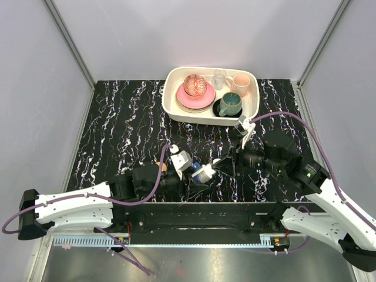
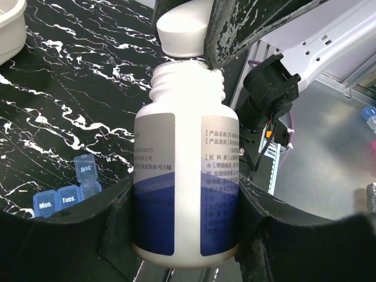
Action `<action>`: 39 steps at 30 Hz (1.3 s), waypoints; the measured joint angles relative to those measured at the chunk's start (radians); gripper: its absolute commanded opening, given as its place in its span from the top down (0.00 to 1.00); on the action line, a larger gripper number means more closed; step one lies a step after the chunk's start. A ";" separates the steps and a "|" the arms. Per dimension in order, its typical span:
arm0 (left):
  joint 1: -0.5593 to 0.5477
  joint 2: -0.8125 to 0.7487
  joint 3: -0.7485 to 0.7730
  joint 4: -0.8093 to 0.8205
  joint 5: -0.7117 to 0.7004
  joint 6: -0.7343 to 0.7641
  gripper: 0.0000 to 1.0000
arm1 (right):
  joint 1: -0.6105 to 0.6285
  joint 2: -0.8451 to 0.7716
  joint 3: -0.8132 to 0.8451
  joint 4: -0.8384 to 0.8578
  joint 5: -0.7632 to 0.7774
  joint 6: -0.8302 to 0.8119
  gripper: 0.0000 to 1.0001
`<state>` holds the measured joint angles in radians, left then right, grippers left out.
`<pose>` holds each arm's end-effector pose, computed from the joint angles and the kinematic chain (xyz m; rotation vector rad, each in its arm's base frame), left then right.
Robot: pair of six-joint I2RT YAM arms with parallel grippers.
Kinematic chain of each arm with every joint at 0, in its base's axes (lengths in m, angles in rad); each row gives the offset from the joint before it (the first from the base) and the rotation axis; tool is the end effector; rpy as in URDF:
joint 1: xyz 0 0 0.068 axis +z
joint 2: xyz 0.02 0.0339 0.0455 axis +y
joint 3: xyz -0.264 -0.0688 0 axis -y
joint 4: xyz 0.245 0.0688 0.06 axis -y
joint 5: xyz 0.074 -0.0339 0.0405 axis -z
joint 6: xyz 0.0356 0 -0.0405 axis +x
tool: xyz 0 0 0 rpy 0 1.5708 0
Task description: Sort the pills into containers
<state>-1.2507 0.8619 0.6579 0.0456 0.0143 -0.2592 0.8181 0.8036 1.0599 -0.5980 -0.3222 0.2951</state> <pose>0.0651 -0.1980 0.3057 0.8973 1.6354 -1.1000 0.1012 0.1245 0.3876 -0.7486 1.8980 1.0354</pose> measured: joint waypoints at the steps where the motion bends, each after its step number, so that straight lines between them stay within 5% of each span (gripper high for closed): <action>1: 0.000 -0.003 -0.002 0.001 -0.002 0.000 1.00 | 0.000 -0.001 0.000 0.000 0.000 0.000 1.00; 39: 0.004 0.025 -0.014 0.045 -0.017 -0.003 1.00 | 0.000 0.032 0.016 0.010 0.007 0.009 1.00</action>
<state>-1.2469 0.8867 0.6441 0.0910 -0.0029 -0.2626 0.8181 0.8352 1.0760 -0.5880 -0.3153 0.3042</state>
